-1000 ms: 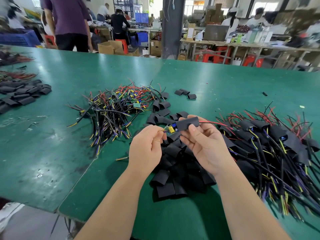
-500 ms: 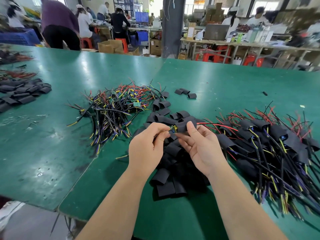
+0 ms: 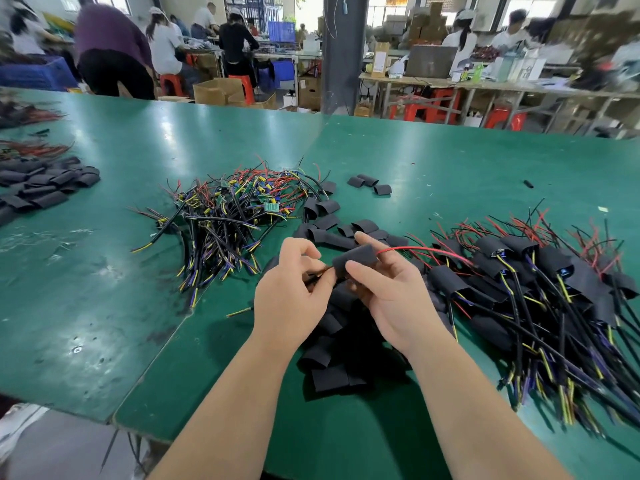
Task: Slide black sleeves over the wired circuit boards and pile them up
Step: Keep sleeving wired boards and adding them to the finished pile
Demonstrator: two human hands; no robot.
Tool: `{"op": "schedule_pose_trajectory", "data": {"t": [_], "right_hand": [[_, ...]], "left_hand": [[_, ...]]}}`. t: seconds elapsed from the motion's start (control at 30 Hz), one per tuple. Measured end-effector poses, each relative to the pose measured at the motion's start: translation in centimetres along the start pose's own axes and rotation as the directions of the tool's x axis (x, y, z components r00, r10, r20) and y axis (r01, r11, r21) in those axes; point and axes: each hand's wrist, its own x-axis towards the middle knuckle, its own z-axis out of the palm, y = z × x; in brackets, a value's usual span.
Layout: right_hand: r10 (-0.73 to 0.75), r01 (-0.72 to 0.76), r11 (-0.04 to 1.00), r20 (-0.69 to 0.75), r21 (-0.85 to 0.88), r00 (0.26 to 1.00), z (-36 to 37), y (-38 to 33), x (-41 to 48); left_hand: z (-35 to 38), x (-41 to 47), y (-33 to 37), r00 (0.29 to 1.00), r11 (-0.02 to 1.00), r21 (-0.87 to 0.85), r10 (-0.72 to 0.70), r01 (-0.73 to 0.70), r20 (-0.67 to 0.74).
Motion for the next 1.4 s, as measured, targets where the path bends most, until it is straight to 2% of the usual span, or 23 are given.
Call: {"op": "schedule_pose_trajectory", "data": {"t": [0.13, 0.2, 0.23, 0.27, 0.3, 0.33, 0.37, 0.4, 0.43, 0.47, 0.53, 0.6, 0.73, 0.8, 0.9, 0.97, 1.07, 1.13, 1.3, 1.4], "right_hand": [[-0.004, 0.045, 0.958, -0.145, 0.282, 0.989, -0.3, -2.5, 0.4], [-0.061, 0.136, 0.942, -0.241, 0.308, 0.969, -1.2, -5.1, 0.5], [-0.116, 0.186, 0.952, -0.278, 0.241, 0.954, -1.8, -6.5, 0.5], [-0.191, 0.234, 0.967, -0.319, 0.102, 0.928, -2.4, -7.9, 0.6], [-0.29, 0.26, 0.957, -0.359, -0.13, 0.887, -3.2, -9.1, 0.6], [-0.408, 0.241, 0.877, -0.379, -0.416, 0.831, -4.0, -10.3, 0.6], [-0.524, 0.169, 0.719, -0.367, -0.674, 0.768, -4.9, -11.3, 0.6], [-0.617, 0.076, 0.532, -0.324, -0.843, 0.717, -5.7, -12.1, 0.4], [-0.67, -0.016, 0.371, -0.28, -0.929, 0.688, -6.5, -12.6, 0.2], [-0.691, -0.11, 0.254, -0.26, -0.961, 0.675, -7.0, -12.8, 0.1], [-0.684, -0.289, 0.134, -0.3, -0.948, 0.665, -7.6, -12.1, 0.0], [-0.678, -0.313, 0.131, -0.316, -0.941, 0.664, -7.1, -10.6, -0.1], [-0.634, -0.17, 0.116, -0.204, -0.979, 0.746, -5.2, -5.9, -0.1], [-0.569, -0.142, 0.109, -0.179, -0.984, 0.803, -4.8, -3.7, -0.2], [-0.466, -0.132, 0.132, -0.179, -0.982, 0.867, -4.7, -2.1, 0.1], [-0.472, -0.102, 0.147, -0.16, -0.984, 0.867, -4.8, -2.0, 0.2], [-0.468, -0.07, 0.181, -0.148, -0.981, 0.871, -4.5, -1.8, 0.1], [-0.454, -0.048, 0.19, -0.13, -0.981, 0.882, -4.5, -1.6, 0.0], [-0.444, -0.02, 0.202, -0.109, -0.979, 0.889, -4.6, -1.2, 0.0], [-0.44, 0.006, 0.209, -0.089, -0.978, 0.894, -4.4, -1.1, -0.1]], "left_hand": [[-0.5, 0.1, 0.0, 1.0, 0.972, -0.233, -0.021, 0.016, -0.022], [-0.8, 0.3, -0.3, 0.993, 0.966, -0.246, -0.098, 0.08, -0.059], [-0.8, 0.4, -0.6, 0.987, 0.97, -0.208, -0.144, 0.126, -0.076], [-0.8, 0.6, -0.8, 0.978, 0.972, -0.154, -0.191, 0.176, -0.09], [-0.8, 0.7, -1.1, 0.969, 0.971, -0.093, -0.23, 0.221, -0.094], [-0.7, 0.8, -1.3, 0.961, 0.966, -0.015, -0.257, 0.257, -0.1], [-0.6, 0.9, -1.4, 0.955, 0.955, 0.08, -0.275, 0.284, -0.108], [-0.6, 0.8, -1.6, 0.949, 0.933, 0.184, -0.292, 0.309, -0.115], [-0.6, 0.8, -1.7, 0.942, 0.901, 0.277, -0.313, 0.334, -0.121], [-0.7, 0.7, -1.8, 0.932, 0.863, 0.352, -0.343, 0.363, -0.12], [-0.9, 0.6, -1.8, 0.898, 0.792, 0.437, -0.43, 0.426, -0.097], [-1.0, 0.6, -1.9, 0.868, 0.75, 0.476, -0.494, 0.459, -0.06], [-1.1, 0.7, -2.0, 0.867, 0.716, 0.543, -0.497, 0.44, -0.047], [-1.3, 0.9, -2.1, 0.902, 0.73, 0.545, -0.412, 0.412, -0.13], [-1.8, 2.3, -2.6, 0.955, 0.719, 0.629, -0.193, 0.294, -0.226], [-2.1, 3.9, -3.1, 0.971, 0.642, 0.728, -0.171, 0.239, -0.168], [-2.2, 6.1, -4.0, 0.959, 0.46, 0.878, -0.284, 0.134, 0.003], [-2.5, 6.9, -4.6, 0.948, 0.4, 0.912, -0.315, 0.089, 0.045], [-2.6, 7.3, -5.4, 0.951, 0.348, 0.937, -0.29, 0.0, 0.108], [-2.6, 7.2, -5.3, 0.955, 0.37, 0.929, -0.279, 0.013, 0.098]]}}
